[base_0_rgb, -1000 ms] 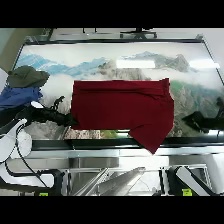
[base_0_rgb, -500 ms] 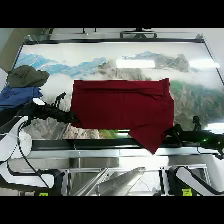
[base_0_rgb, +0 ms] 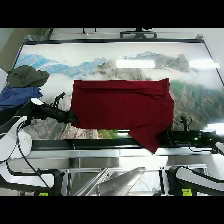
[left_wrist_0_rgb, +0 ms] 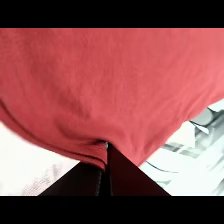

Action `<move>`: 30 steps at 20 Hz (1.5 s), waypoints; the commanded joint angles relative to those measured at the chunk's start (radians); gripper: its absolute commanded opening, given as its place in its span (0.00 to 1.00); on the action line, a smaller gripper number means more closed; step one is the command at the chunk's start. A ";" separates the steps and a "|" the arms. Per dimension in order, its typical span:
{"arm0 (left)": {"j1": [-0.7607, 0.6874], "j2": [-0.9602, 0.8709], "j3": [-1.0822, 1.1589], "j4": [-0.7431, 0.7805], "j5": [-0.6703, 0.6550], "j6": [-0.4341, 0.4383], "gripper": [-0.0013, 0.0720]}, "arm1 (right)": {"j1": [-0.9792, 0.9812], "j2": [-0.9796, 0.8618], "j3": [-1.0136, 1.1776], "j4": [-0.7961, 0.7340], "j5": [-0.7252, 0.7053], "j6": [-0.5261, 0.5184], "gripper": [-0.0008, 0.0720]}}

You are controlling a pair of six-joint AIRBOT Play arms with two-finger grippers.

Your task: Fold the shirts.

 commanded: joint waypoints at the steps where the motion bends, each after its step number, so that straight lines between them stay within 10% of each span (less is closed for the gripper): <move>1: 0.068 0.001 0.001 -0.015 -0.082 0.000 0.06 | -0.001 0.019 0.068 0.031 0.031 -0.007 0.04; 10: 0.137 0.001 0.044 -0.175 -0.200 0.045 0.05 | 0.026 0.065 0.395 0.120 0.134 0.096 0.04; 19: 0.068 -0.188 0.534 -0.210 -0.151 -0.072 0.06 | 0.256 -0.170 0.784 0.134 -0.103 0.101 0.04; 30: 0.038 -0.602 0.922 -0.212 -0.155 -0.121 0.03 | 0.306 -0.560 1.084 0.222 -0.261 -0.148 0.04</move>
